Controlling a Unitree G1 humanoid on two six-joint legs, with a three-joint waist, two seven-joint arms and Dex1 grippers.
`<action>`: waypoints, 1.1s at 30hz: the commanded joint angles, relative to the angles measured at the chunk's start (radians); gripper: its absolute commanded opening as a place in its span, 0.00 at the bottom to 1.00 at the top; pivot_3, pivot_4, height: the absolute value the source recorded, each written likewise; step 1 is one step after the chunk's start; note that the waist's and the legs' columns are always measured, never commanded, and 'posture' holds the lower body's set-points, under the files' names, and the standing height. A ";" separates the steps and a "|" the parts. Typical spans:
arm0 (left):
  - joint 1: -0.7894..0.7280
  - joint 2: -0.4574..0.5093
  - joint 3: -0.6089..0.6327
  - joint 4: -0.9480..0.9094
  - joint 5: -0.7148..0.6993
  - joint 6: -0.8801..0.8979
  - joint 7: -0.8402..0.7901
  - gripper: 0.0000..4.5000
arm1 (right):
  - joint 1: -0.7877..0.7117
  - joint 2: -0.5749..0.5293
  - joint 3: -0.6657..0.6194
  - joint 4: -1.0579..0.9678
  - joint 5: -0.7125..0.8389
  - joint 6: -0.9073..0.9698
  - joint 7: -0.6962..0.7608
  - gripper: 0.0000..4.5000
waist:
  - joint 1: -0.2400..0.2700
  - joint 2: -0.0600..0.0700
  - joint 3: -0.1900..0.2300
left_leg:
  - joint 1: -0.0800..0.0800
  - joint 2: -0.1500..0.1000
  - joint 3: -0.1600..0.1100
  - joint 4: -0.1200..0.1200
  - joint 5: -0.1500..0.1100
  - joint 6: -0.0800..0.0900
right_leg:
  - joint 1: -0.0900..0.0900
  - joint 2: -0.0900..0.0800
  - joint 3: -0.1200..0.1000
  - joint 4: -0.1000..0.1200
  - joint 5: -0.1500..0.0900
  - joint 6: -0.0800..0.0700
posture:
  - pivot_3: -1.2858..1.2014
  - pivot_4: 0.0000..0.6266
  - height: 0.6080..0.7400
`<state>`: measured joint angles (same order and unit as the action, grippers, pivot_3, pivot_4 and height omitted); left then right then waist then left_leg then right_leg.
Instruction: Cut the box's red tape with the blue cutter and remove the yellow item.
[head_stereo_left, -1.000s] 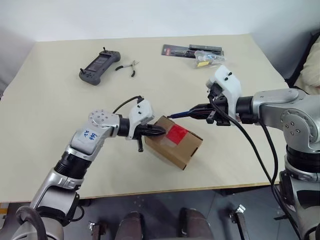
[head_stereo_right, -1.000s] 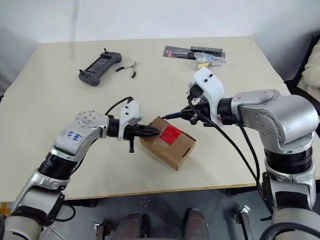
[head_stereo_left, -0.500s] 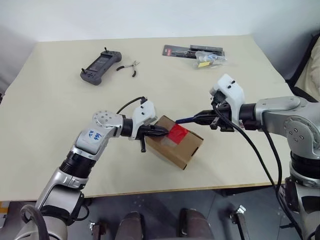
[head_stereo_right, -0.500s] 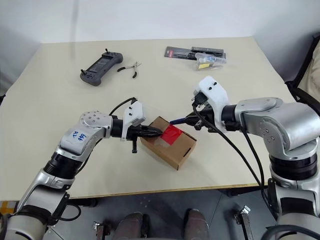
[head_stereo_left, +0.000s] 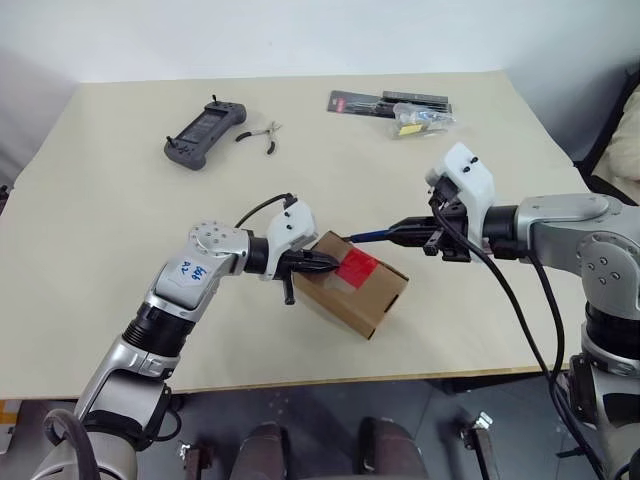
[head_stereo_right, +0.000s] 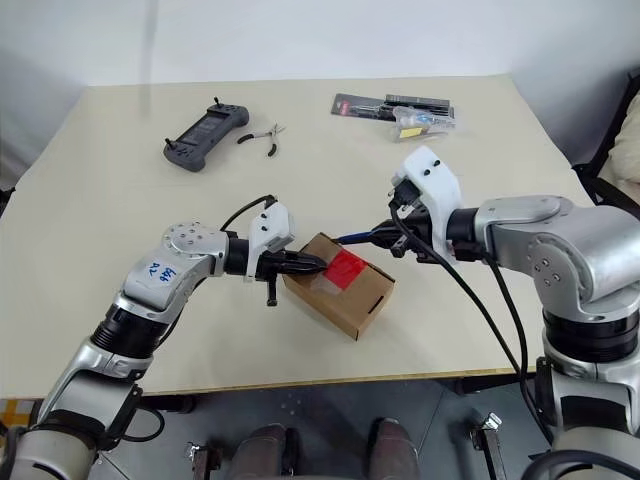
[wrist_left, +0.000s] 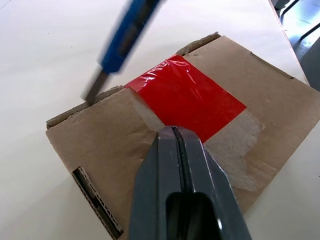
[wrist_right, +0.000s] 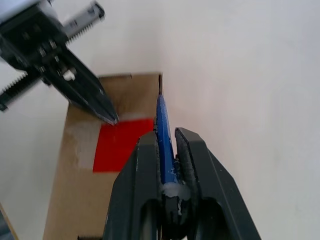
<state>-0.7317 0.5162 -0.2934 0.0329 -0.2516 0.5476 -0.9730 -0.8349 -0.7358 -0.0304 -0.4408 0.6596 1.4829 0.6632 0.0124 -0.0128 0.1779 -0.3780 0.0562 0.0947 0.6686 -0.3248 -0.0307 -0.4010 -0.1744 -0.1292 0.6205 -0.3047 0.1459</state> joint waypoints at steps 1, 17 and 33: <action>0.031 0.004 -0.026 0.006 0.035 0.027 0.005 0.00 | 0.011 -0.035 -0.009 -0.048 0.018 -0.002 0.002 0.03 | 0.000 0.000 0.000 | 0.000 0.000 0.000 0.000 0.000 0.000 | 0.000 0.000 0.000 0.000 0.000 0.000 | 0.52 0.24 1.00; 0.020 -0.015 -0.033 0.023 0.046 0.050 0.020 0.00 | 0.026 -0.131 -0.039 -0.084 0.079 0.039 0.001 0.03 | 0.013 0.000 0.000 | 0.000 0.000 0.000 0.001 0.000 0.000 | 0.001 0.000 0.000 0.000 0.000 0.000 | 0.52 0.24 1.00; 0.013 -0.015 -0.038 0.024 0.056 0.085 0.032 0.00 | 0.064 -0.152 -0.095 -0.127 0.125 0.108 -0.023 0.03 | 0.014 -0.001 0.000 | 0.000 0.000 -0.001 0.004 -0.001 0.001 | 0.003 0.000 -0.001 -0.001 0.000 0.000 | 0.52 0.24 1.00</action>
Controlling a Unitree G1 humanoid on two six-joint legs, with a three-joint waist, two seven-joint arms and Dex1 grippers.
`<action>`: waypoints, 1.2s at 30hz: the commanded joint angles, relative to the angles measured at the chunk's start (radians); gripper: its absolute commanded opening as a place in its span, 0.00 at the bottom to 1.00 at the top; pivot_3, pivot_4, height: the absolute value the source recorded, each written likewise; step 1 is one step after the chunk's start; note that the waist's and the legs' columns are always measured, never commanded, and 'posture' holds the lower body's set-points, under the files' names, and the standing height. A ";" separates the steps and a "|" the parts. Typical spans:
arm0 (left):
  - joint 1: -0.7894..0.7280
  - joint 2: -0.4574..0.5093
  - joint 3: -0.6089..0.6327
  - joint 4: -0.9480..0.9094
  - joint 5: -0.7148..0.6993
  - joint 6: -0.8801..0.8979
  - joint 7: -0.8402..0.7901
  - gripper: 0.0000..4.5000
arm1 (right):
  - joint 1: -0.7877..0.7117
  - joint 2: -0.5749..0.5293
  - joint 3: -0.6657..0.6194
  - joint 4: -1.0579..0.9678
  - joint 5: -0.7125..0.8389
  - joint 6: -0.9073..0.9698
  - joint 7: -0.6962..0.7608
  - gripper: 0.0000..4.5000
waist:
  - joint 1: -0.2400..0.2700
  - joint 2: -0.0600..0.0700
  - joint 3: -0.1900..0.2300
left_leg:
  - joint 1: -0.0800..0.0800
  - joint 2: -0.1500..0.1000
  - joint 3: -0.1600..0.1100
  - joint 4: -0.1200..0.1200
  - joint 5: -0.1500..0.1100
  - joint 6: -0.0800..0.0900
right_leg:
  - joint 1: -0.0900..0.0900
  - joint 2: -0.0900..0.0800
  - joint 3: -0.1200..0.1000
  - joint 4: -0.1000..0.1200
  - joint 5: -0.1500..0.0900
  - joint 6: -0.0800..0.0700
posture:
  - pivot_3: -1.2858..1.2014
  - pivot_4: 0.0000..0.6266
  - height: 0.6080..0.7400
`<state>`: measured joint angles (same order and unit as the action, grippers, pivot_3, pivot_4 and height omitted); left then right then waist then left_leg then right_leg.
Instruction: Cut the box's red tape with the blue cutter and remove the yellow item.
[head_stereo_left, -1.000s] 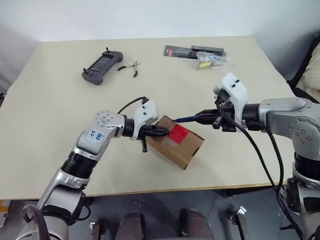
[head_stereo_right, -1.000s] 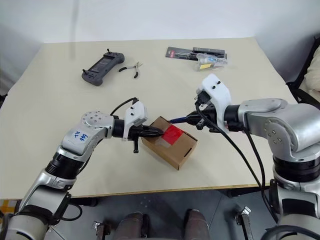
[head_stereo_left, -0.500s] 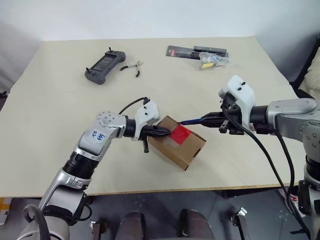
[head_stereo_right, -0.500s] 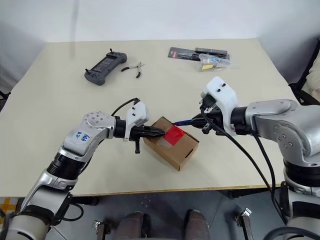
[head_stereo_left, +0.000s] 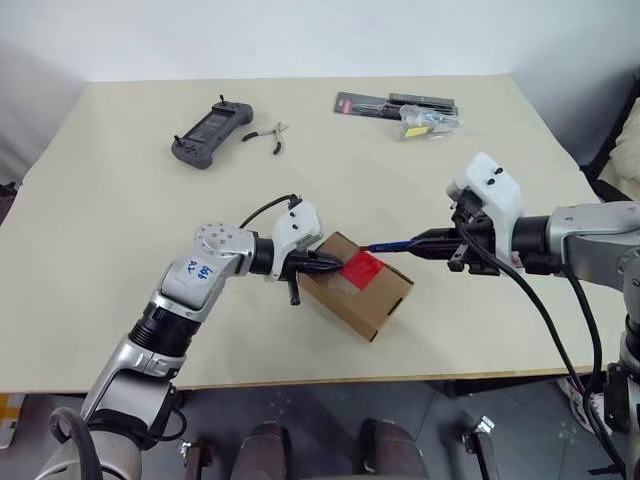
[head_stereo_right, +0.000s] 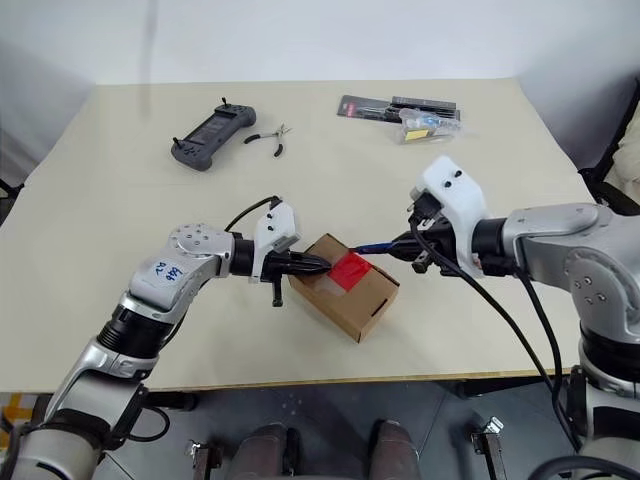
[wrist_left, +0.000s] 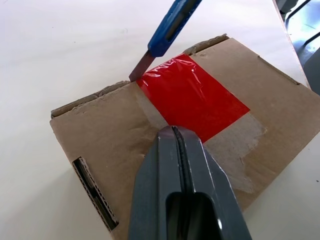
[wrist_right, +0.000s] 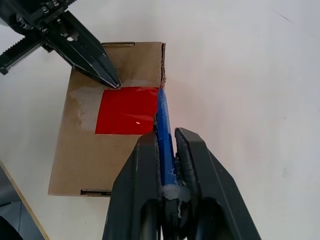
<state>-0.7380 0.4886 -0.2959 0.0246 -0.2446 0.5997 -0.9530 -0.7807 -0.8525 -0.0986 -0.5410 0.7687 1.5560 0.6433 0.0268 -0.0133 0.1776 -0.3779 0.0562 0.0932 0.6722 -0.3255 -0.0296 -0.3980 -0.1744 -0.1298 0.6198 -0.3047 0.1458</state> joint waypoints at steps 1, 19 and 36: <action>0.020 0.011 -0.035 0.033 0.049 0.033 0.013 0.00 | 0.012 -0.034 -0.030 -0.028 0.018 0.036 -0.005 0.03 | 0.000 0.000 0.000 | 0.000 0.000 0.000 0.000 0.000 0.000 | 0.000 0.000 0.000 0.000 0.000 0.000 | 0.52 0.24 1.00; 0.027 0.002 -0.033 0.030 0.052 0.016 0.008 0.00 | -0.031 0.067 0.050 0.059 -0.019 -0.074 -0.041 0.03 | -0.005 0.000 0.000 | 0.001 0.001 0.000 0.006 -0.001 0.001 | 0.002 0.000 0.001 0.002 0.001 -0.001 | 0.52 0.24 1.00; 0.030 -0.009 -0.031 0.045 0.053 -0.002 0.010 0.00 | 0.149 -0.173 -0.041 -0.032 0.045 -0.048 0.041 0.03 | -0.002 0.000 0.000 | 0.001 0.001 0.000 0.007 -0.002 0.003 | 0.004 0.000 0.001 0.000 0.001 -0.001 | 0.52 0.24 1.00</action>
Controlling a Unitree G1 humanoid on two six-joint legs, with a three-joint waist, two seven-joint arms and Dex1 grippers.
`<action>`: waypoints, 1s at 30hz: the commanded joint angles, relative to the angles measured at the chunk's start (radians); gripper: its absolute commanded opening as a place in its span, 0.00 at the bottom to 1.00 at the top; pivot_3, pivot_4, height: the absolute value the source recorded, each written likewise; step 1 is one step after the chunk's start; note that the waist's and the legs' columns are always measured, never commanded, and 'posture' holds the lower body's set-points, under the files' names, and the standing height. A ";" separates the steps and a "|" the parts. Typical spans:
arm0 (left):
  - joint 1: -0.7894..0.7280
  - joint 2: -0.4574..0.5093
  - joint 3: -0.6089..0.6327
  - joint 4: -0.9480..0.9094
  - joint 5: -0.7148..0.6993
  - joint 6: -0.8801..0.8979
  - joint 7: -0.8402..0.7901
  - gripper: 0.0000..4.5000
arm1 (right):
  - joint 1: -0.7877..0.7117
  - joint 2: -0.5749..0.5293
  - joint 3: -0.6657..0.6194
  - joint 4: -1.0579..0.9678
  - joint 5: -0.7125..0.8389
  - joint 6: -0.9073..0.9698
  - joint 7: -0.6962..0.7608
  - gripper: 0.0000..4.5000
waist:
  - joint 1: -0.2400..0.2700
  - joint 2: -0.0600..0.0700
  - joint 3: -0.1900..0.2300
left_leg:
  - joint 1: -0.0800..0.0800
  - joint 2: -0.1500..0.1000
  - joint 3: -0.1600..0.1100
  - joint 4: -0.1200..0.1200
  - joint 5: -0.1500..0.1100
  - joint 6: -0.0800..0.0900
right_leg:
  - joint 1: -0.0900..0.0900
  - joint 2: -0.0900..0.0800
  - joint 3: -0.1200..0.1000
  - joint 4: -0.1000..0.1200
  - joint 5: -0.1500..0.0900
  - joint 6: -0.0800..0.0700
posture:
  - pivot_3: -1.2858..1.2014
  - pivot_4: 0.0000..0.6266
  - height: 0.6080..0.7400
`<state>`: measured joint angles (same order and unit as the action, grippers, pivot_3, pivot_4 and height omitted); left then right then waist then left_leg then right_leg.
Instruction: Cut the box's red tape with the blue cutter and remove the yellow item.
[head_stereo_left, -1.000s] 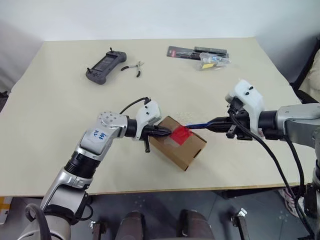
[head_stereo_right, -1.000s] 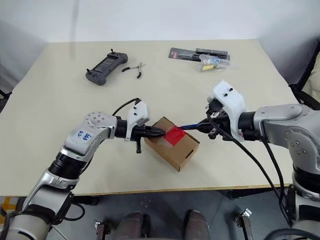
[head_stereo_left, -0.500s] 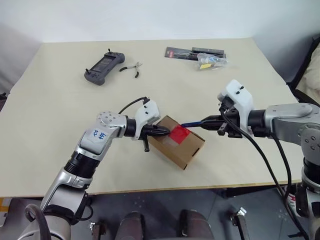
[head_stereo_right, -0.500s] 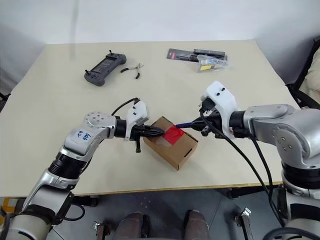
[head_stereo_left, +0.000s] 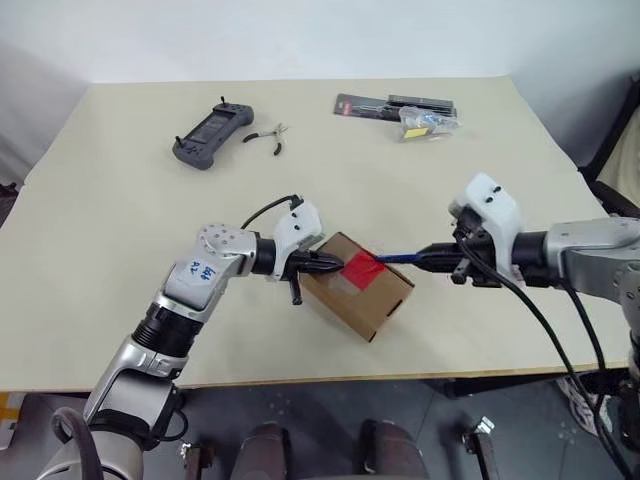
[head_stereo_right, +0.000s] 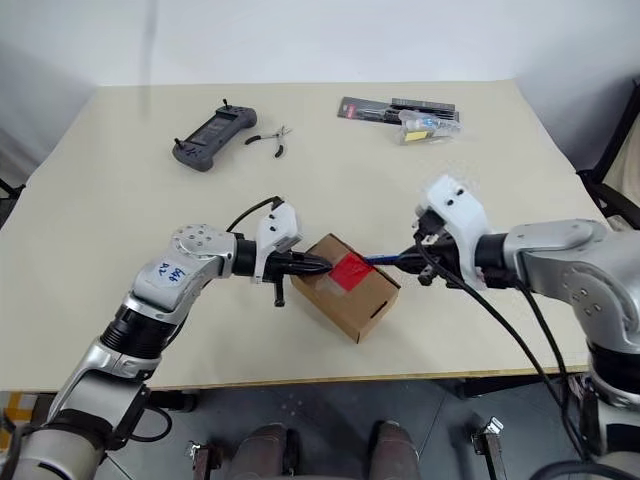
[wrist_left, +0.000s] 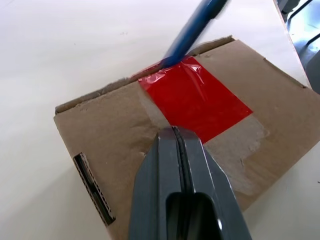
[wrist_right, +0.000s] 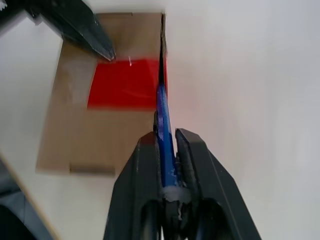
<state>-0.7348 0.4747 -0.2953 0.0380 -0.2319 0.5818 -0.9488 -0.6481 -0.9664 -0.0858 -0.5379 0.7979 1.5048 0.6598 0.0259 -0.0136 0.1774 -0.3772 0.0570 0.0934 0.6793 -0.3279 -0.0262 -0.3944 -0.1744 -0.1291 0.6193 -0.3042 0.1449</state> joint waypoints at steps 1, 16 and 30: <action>0.027 0.004 -0.032 0.033 0.040 0.015 0.006 0.00 | 0.028 -0.081 -0.065 -0.040 0.024 0.000 0.036 0.03 | -0.001 0.000 0.000 | 0.000 0.000 0.000 0.000 0.000 0.000 | 0.000 0.000 0.000 0.000 0.000 0.000 | 0.52 0.24 1.00; 0.030 0.002 -0.034 0.040 0.043 0.001 0.008 0.00 | 0.139 0.034 -0.335 0.117 -0.013 -0.229 -0.026 0.03 | -0.001 -0.001 -0.001 | 0.000 0.000 0.000 0.001 0.000 0.000 | 0.001 0.000 0.000 0.000 0.000 0.000 | 0.52 0.24 1.00; 0.026 0.005 0.011 0.014 0.020 0.002 0.015 0.00 | 0.567 0.305 -0.302 0.369 -0.350 -0.895 -0.092 0.32 | -0.002 0.002 -0.001 | 0.001 0.000 0.001 0.001 -0.001 0.001 | 0.002 0.000 0.001 -0.001 0.001 0.002 | 0.52 0.24 1.00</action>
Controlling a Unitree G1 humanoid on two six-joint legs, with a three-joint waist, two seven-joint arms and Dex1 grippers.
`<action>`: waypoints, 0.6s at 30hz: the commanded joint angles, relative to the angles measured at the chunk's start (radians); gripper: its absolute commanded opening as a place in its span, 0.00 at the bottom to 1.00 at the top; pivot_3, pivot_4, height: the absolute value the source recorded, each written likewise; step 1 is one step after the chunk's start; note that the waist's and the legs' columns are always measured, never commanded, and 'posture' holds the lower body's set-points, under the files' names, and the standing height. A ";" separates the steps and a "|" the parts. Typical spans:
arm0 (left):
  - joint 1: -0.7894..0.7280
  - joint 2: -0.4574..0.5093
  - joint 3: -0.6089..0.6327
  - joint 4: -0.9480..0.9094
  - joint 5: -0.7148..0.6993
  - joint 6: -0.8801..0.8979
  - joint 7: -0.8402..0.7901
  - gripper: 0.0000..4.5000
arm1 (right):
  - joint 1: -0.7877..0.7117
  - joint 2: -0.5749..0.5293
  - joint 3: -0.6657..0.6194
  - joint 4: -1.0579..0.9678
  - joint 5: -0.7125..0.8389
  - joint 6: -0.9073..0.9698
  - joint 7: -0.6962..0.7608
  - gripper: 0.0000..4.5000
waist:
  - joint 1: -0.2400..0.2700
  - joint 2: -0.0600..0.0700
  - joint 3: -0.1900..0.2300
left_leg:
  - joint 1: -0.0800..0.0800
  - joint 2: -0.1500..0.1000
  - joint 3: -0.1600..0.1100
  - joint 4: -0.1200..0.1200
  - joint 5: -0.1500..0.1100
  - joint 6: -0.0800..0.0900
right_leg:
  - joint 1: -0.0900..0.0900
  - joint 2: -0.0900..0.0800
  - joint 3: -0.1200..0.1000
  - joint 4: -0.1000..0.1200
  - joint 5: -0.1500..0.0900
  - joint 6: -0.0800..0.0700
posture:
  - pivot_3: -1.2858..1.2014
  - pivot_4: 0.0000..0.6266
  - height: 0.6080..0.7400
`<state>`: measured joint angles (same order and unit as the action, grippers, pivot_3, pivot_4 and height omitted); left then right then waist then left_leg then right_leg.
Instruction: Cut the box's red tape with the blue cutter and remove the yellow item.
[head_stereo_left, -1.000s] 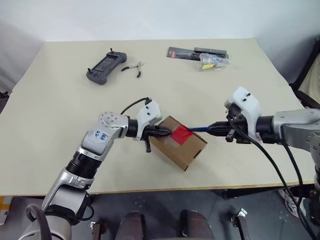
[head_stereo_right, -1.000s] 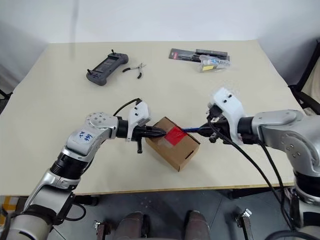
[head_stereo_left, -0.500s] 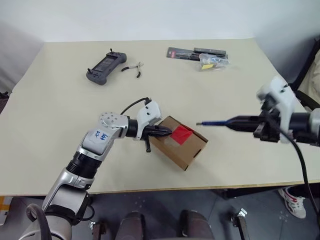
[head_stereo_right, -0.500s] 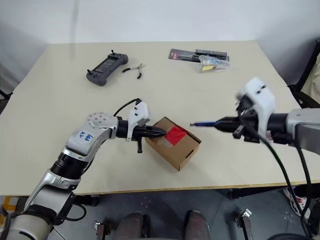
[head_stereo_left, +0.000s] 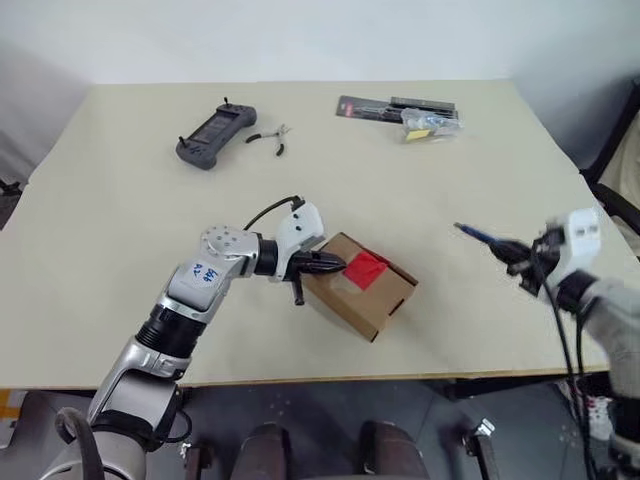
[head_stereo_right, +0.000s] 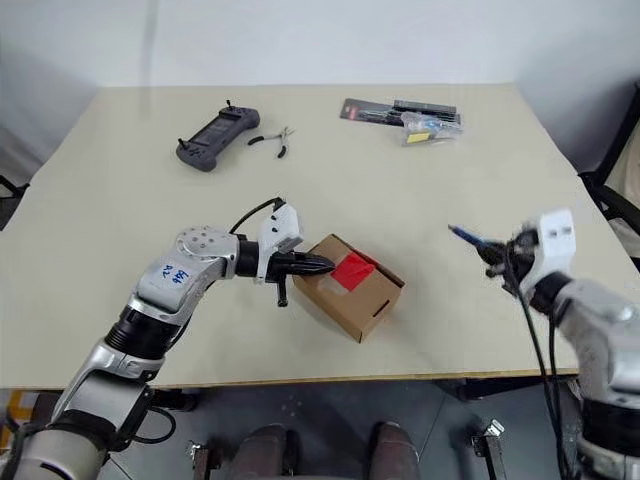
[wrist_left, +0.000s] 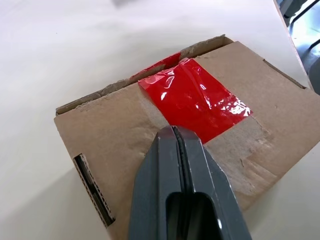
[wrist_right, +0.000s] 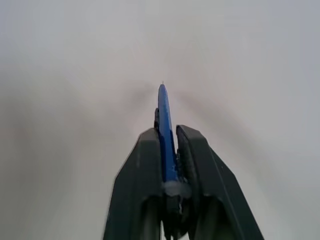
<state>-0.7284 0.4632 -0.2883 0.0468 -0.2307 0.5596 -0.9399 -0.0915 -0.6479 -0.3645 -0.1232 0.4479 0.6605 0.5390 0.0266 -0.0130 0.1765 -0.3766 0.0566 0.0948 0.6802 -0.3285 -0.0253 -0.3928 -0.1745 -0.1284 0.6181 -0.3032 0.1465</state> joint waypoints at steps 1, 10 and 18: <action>0.016 0.020 0.012 0.000 0.011 0.032 0.002 0.00 | 0.016 -0.016 -0.028 -0.047 0.001 -0.057 0.030 0.39 | -0.008 0.002 0.000 | 0.000 0.000 0.001 0.000 0.000 0.000 | 0.000 0.000 0.001 0.000 0.000 0.000 | 0.52 0.24 1.00; -0.089 0.043 0.128 0.000 -0.070 0.119 -0.024 0.00 | -0.044 -0.128 0.015 -0.138 -0.004 -0.031 0.086 0.99 | -0.015 0.003 0.002 | 0.001 0.001 0.001 0.000 0.000 0.000 | -0.001 0.001 0.002 0.001 0.001 0.000 | 0.52 0.24 1.00; -0.137 0.227 0.204 0.001 -0.092 0.197 -0.095 0.00 | -0.339 -0.190 0.244 -0.076 -0.047 0.116 0.120 0.91 | -0.029 0.002 0.003 | 0.000 0.001 0.001 -0.003 0.000 0.000 | -0.003 0.002 0.002 0.000 0.001 0.000 | 0.52 0.24 1.00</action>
<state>-0.8716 0.6659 -0.1010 0.0694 -0.3071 0.7403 -1.0086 -0.4155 -0.8250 -0.1493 -0.2152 0.4143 0.7351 0.6532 -0.0020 -0.0111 0.1792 -0.3767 0.0580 0.0961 0.6764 -0.3285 -0.0256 -0.3960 -0.1727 -0.1264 0.6169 -0.3027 0.1461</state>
